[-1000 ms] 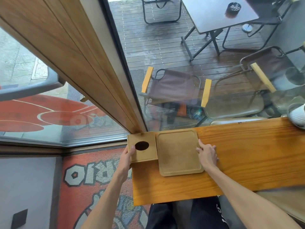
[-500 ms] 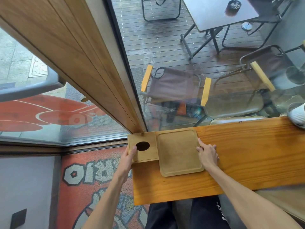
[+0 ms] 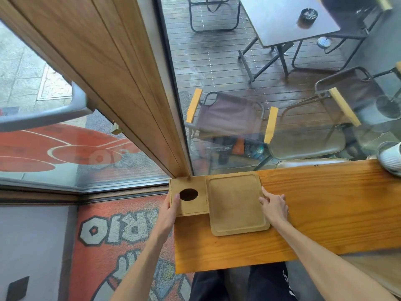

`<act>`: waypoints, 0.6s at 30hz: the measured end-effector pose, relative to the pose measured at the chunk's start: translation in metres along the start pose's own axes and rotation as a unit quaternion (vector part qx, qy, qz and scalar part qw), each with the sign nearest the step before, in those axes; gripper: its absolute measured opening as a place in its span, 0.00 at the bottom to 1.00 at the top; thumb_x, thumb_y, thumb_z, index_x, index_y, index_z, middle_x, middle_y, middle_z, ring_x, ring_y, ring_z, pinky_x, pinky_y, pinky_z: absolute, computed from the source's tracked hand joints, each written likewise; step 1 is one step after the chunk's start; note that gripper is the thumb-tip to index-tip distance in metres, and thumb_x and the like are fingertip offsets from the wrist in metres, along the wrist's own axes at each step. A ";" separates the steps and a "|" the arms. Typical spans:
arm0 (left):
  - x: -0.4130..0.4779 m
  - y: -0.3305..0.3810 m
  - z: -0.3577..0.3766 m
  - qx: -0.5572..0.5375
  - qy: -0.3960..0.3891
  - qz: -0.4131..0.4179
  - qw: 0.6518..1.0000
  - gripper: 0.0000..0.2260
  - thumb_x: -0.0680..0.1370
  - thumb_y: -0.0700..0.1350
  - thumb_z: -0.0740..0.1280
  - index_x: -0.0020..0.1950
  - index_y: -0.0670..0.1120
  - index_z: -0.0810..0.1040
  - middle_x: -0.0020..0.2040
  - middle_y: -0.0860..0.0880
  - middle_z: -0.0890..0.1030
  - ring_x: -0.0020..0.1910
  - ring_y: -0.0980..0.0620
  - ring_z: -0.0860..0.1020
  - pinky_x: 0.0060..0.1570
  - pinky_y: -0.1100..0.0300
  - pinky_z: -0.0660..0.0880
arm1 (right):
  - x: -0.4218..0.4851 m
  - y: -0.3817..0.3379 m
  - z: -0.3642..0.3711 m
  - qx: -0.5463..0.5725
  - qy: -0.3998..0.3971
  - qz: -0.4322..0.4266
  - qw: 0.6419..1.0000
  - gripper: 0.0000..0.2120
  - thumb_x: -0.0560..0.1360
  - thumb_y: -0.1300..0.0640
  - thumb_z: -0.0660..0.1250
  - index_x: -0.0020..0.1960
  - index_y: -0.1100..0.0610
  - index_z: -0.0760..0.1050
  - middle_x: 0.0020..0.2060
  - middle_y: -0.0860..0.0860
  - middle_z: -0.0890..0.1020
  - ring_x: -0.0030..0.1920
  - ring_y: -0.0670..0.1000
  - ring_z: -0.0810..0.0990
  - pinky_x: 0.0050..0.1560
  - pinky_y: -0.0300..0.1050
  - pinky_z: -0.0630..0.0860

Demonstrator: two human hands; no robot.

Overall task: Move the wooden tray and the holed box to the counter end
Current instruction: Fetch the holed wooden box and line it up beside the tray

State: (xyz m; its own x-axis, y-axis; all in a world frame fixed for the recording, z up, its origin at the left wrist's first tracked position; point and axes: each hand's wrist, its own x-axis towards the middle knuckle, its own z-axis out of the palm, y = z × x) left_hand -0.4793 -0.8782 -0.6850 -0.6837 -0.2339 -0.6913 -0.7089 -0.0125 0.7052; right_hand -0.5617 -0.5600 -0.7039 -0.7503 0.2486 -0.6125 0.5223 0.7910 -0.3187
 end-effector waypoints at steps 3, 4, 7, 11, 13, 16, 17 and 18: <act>0.003 0.002 0.001 0.005 0.006 -0.019 1.000 0.35 0.81 0.68 0.54 0.84 0.51 0.55 0.83 0.49 0.60 0.81 0.45 0.60 0.79 0.37 0.59 | 0.000 -0.001 0.000 -0.001 0.003 -0.003 1.000 0.22 0.83 0.55 0.61 0.76 0.48 0.67 0.69 0.62 0.75 0.77 0.63 0.61 0.74 0.66 0.62; 0.004 0.004 0.002 0.007 0.009 -0.025 1.000 0.36 0.80 0.68 0.53 0.84 0.51 0.53 0.84 0.50 0.58 0.82 0.45 0.59 0.79 0.36 0.59 | 0.000 -0.001 0.000 -0.001 0.004 -0.004 1.000 0.22 0.83 0.55 0.61 0.77 0.48 0.67 0.69 0.62 0.75 0.77 0.63 0.61 0.74 0.66 0.62; 0.005 0.008 0.003 0.011 0.014 -0.023 1.000 0.38 0.79 0.70 0.53 0.84 0.53 0.52 0.84 0.50 0.58 0.82 0.44 0.59 0.78 0.36 0.59 | 0.000 0.000 0.001 -0.001 0.005 -0.005 1.000 0.22 0.83 0.55 0.61 0.77 0.48 0.67 0.69 0.62 0.75 0.77 0.63 0.60 0.74 0.67 0.62; 0.006 0.008 0.001 0.015 0.017 -0.023 0.999 0.38 0.78 0.71 0.54 0.84 0.54 0.55 0.83 0.50 0.60 0.81 0.44 0.61 0.77 0.35 0.62 | 0.000 0.000 0.001 -0.001 0.004 -0.004 1.000 0.22 0.83 0.55 0.61 0.77 0.48 0.67 0.71 0.62 0.74 0.79 0.63 0.58 0.75 0.67 0.61; 0.006 0.009 0.001 0.018 0.016 -0.024 0.999 0.38 0.77 0.72 0.54 0.83 0.55 0.57 0.82 0.50 0.62 0.80 0.44 0.63 0.76 0.35 0.63 | 0.000 0.001 0.002 -0.004 0.005 -0.006 1.000 0.22 0.83 0.54 0.61 0.77 0.48 0.67 0.71 0.62 0.73 0.80 0.63 0.56 0.75 0.67 0.60; 0.005 0.012 0.002 0.018 0.021 -0.023 0.999 0.37 0.76 0.72 0.54 0.82 0.56 0.58 0.81 0.50 0.65 0.79 0.44 0.65 0.75 0.36 0.65 | 0.001 0.002 0.002 -0.005 0.006 -0.007 1.000 0.22 0.83 0.54 0.61 0.77 0.48 0.66 0.71 0.62 0.74 0.79 0.63 0.56 0.75 0.68 0.60; 0.004 0.012 0.002 0.016 0.021 -0.022 0.999 0.38 0.76 0.72 0.54 0.82 0.57 0.59 0.81 0.50 0.66 0.78 0.44 0.65 0.75 0.36 0.66 | 0.002 0.003 0.003 -0.006 0.007 -0.007 1.000 0.22 0.83 0.53 0.61 0.77 0.48 0.66 0.70 0.62 0.74 0.79 0.63 0.57 0.74 0.68 0.61; 0.004 0.012 0.002 0.014 0.020 -0.020 1.000 0.38 0.76 0.72 0.54 0.82 0.57 0.59 0.81 0.50 0.66 0.78 0.44 0.65 0.75 0.36 0.65 | 0.003 0.004 0.004 -0.006 0.008 -0.007 1.000 0.22 0.83 0.53 0.61 0.77 0.48 0.67 0.70 0.62 0.74 0.79 0.63 0.56 0.74 0.68 0.61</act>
State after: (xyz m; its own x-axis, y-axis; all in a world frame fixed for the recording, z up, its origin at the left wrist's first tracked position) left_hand -0.4910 -0.8771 -0.6795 -0.6479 -0.2719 -0.7115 -0.7403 0.0047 0.6723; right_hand -0.5602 -0.5582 -0.7093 -0.7640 0.2455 -0.5967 0.5065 0.8010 -0.3190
